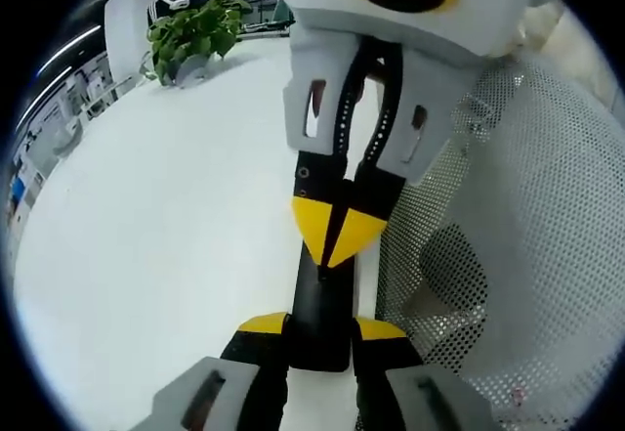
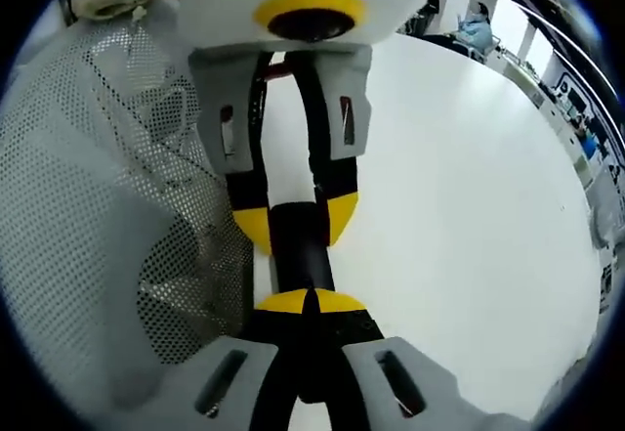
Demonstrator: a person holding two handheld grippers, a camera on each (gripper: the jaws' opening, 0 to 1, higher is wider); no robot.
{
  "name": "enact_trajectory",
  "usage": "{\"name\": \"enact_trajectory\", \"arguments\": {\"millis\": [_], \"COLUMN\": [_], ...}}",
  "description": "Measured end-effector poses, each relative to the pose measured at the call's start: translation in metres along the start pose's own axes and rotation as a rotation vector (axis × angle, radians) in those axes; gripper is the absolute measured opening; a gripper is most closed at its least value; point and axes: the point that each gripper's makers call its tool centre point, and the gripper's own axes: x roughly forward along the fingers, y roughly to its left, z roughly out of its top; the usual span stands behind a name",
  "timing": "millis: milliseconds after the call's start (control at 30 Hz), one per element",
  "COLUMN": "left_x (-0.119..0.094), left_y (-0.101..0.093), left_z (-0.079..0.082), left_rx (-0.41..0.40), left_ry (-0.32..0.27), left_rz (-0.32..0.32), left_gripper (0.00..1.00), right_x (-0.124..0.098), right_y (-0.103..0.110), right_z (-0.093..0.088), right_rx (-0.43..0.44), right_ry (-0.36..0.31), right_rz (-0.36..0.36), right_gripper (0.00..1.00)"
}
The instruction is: Press the specified remote control buttons in sequence, fully releasing each button before pressing the next.
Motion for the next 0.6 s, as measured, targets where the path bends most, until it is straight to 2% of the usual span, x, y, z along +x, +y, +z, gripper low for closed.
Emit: {"name": "enact_trajectory", "arguments": {"millis": [267, 500, 600], "left_x": [0.0002, 0.0001, 0.0002], "left_y": [0.0015, 0.0004, 0.0003], "left_z": [-0.0001, -0.0001, -0.0003], "left_rx": [-0.021, -0.012, -0.012], "left_ry": [-0.010, -0.017, -0.021], "left_rz": [-0.005, -0.003, 0.000], "left_gripper": [0.25, 0.25, 0.25], "right_x": [0.0021, 0.0024, 0.0024], "right_y": [0.0008, -0.0008, 0.0014], "right_z": [0.0005, 0.0002, 0.0006], "right_rx": [-0.089, -0.027, -0.062], "right_ry": [0.047, 0.043, 0.049], "right_rz": [-0.006, -0.009, -0.033], "right_gripper": [0.00, 0.00, 0.00]}}
